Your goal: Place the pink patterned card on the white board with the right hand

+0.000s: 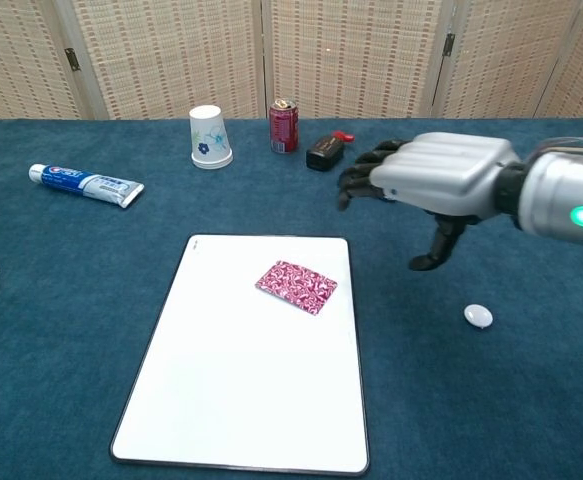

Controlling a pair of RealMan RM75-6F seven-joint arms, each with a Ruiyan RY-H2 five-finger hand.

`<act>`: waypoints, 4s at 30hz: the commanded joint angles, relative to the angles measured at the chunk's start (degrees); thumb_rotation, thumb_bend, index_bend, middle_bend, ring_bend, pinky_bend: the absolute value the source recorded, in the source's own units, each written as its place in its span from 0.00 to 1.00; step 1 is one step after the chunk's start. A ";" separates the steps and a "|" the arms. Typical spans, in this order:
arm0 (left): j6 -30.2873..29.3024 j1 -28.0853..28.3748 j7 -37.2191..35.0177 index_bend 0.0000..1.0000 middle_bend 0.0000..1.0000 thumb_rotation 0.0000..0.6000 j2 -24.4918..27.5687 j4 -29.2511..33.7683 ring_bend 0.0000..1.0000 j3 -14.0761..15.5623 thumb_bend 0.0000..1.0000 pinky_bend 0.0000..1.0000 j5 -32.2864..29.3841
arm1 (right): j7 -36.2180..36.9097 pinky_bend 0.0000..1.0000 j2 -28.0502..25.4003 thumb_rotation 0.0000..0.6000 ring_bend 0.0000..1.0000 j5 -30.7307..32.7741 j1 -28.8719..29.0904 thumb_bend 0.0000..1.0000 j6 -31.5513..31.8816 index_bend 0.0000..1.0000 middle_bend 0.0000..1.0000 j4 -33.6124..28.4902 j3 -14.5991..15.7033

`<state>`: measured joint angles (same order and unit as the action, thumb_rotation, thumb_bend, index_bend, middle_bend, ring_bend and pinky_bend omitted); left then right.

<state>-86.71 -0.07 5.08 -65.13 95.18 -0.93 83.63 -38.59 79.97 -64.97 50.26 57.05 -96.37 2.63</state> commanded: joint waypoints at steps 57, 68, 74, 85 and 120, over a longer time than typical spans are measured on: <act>-0.44 -0.31 -0.04 0.22 0.12 1.00 -0.18 0.12 0.17 0.30 0.34 0.00 0.59 | 11.40 0.00 4.60 1.00 0.05 -9.18 -12.85 0.34 -5.84 0.44 0.17 14.64 0.35; -0.32 -0.34 -0.39 0.22 0.12 1.00 -0.30 -0.38 0.17 0.29 0.34 0.00 0.45 | 10.78 0.00 4.23 1.00 0.06 -9.15 -12.95 0.36 -6.10 0.49 0.20 13.67 -0.34; -0.49 -0.33 -0.27 0.22 0.12 1.00 -0.21 -0.19 0.17 0.25 0.34 0.00 0.66 | 9.73 0.00 3.62 1.00 0.06 -10.07 -11.47 0.36 -6.07 0.49 0.20 10.66 -2.12; -1.48 -0.92 -0.19 0.22 0.12 1.00 0.45 0.42 0.17 0.42 0.34 0.00 1.00 | 2.13 0.00 10.31 1.00 0.05 -2.08 -3.57 0.36 -11.97 0.49 0.19 10.12 -8.52; -1.44 -1.10 -2.05 0.22 0.12 1.00 0.47 -1.06 0.17 -0.08 0.34 0.00 0.75 | 0.88 0.00 4.04 1.00 0.08 2.02 -2.60 0.36 -1.16 0.20 0.17 2.19 -6.18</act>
<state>-88.16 -1.21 3.02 -64.65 94.09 -0.98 84.34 -39.41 88.17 -60.17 50.66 52.17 -90.05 -5.26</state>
